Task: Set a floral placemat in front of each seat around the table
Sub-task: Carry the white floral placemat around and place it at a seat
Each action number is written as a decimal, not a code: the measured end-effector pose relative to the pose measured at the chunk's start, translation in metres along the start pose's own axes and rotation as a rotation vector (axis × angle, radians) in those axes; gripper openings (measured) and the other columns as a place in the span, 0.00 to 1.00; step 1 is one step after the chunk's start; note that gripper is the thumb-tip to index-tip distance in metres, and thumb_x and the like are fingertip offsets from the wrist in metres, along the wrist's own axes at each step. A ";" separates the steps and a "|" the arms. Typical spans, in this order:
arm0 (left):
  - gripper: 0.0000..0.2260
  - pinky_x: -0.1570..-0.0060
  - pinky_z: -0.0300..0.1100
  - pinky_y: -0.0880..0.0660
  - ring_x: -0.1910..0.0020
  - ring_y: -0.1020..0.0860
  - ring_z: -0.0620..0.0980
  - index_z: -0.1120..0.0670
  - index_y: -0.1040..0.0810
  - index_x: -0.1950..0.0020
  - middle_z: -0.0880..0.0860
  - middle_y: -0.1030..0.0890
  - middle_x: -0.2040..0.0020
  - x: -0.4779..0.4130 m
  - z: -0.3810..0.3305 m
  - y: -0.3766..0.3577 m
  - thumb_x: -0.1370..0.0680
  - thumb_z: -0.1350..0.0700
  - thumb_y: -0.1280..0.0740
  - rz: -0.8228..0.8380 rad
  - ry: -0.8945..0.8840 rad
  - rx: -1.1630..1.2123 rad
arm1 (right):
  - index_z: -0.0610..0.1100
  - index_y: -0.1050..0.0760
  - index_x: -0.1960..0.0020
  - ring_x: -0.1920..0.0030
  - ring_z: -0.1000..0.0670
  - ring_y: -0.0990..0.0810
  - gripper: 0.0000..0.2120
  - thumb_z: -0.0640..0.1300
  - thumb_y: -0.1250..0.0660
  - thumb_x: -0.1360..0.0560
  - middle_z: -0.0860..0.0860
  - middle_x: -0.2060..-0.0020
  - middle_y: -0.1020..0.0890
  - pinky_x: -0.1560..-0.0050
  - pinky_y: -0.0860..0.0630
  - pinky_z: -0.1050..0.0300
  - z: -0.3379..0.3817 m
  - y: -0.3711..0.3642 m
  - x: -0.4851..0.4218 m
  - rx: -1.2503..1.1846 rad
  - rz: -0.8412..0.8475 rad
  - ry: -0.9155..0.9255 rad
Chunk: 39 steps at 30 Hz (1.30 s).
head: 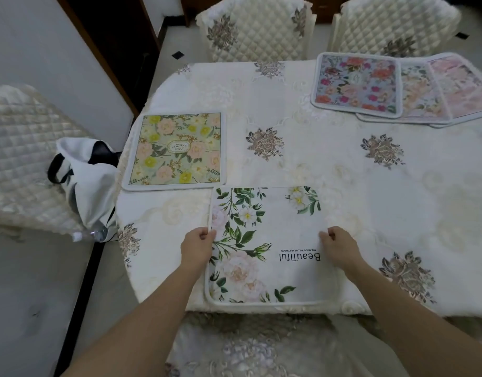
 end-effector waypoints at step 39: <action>0.06 0.60 0.41 0.31 0.60 0.23 0.50 0.56 0.24 0.54 0.49 0.22 0.62 -0.003 -0.005 0.018 0.23 0.54 0.30 -0.158 -0.143 -0.274 | 0.44 0.33 0.67 0.66 0.44 0.25 0.16 0.52 0.42 0.25 0.46 0.67 0.24 0.65 0.30 0.55 0.007 0.000 0.009 0.317 -0.042 -0.041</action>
Point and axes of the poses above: each hand's wrist, its own x-axis away from the middle knuckle, its own y-axis out of the back of the hand, z = x × y, the point moved 8 cm from there along -x, towards the middle knuckle
